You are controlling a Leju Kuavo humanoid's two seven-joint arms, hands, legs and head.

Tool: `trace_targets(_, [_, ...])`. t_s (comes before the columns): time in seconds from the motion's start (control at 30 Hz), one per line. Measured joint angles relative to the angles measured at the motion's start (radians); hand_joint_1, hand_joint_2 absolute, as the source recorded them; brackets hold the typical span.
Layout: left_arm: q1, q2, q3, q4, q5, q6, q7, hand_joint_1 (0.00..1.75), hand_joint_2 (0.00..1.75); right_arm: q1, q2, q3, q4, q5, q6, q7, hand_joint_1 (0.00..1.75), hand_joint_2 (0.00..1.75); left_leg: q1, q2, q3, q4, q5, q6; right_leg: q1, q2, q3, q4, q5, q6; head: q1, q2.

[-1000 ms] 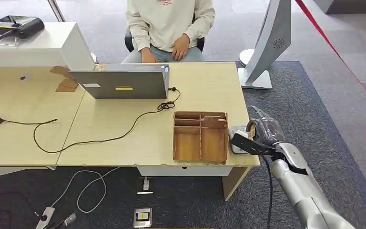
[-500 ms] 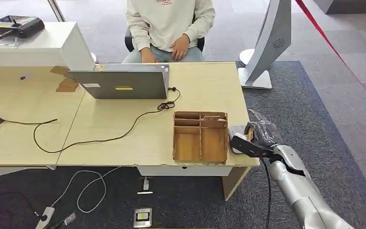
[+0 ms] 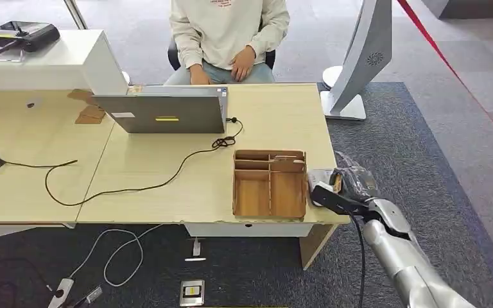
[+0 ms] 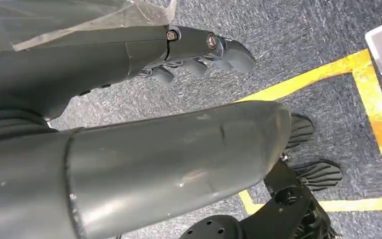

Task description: Pass the card to the sensor for recognition and then transmit it.

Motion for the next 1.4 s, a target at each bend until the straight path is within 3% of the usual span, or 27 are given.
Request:
trace_targets(0.57, [-0.001,0.000,-0.003,0.000,-0.020,-0.005,-0.014,0.00,0.00,0.007,-0.003,0.000,0.000,-0.030,-0.037,0.006,1.75,1.75,0.000,0.000,0.000,0.000,0.000,0.000,0.000,0.000,0.000,0.000,0.000,0.000,0.000,0.000])
trace_targets(0.97, [-0.011,0.000,-0.017,0.000,-0.042,-0.012,-0.027,0.00,0.00,-0.052,-0.056,-0.021,-0.177,-0.028,0.036,0.055,1.75,1.75,0.000,0.000,0.000,0.000,0.000,0.000,0.000,0.000,0.000,0.000,0.000,0.000,0.000,0.000])
trace_targets(1.4, [-0.017,0.000,-0.030,-0.001,-0.051,-0.023,-0.039,0.00,0.00,-0.089,-0.056,-0.035,-0.258,0.011,0.024,0.046,1.75,1.75,0.000,0.000,0.000,0.000,0.000,0.000,0.000,0.000,0.000,0.000,0.001,0.000,0.000,0.000])
